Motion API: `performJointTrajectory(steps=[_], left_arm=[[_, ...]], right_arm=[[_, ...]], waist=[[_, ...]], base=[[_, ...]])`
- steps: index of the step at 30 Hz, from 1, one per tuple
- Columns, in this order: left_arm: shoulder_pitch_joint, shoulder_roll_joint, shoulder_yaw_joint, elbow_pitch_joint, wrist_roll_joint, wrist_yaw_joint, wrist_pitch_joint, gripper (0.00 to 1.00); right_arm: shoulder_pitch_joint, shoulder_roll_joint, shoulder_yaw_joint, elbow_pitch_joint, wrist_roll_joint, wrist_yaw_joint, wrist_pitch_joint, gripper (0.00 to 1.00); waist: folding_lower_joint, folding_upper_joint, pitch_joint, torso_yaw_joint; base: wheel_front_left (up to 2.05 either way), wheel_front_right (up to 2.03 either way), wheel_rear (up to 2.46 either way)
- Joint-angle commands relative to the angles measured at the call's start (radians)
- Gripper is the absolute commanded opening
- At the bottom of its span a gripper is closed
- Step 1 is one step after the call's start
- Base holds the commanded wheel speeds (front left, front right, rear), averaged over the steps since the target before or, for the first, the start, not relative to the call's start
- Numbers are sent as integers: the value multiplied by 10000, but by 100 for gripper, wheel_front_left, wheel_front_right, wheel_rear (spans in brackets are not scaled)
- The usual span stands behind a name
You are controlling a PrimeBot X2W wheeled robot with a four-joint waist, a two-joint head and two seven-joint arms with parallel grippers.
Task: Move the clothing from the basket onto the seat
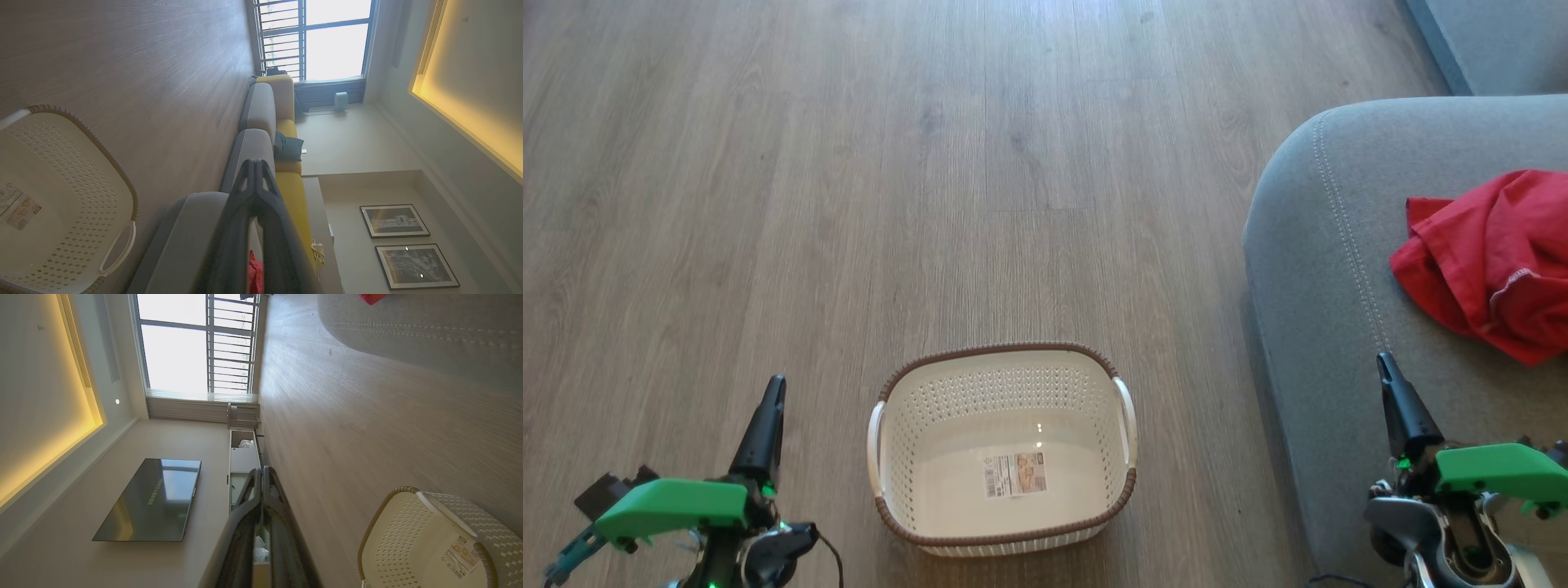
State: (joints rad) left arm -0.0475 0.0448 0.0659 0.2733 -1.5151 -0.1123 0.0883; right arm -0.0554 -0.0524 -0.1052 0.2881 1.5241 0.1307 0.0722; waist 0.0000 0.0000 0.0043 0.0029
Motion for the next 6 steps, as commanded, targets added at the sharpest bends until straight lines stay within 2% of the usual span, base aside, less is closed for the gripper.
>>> performJointTrajectory(steps=[1,6], left_arm=[[-537,55,405,-289,-390,-110,115,0],[-607,55,489,-278,-927,-184,257,0]], right_arm=[[-492,-75,104,-400,414,0,165,0],[-514,-72,39,-440,948,0,310,0]], waist=[[0,0,-3,-9],[0,0,-12,-29]], base=[[0,0,0],[0,0,0]])
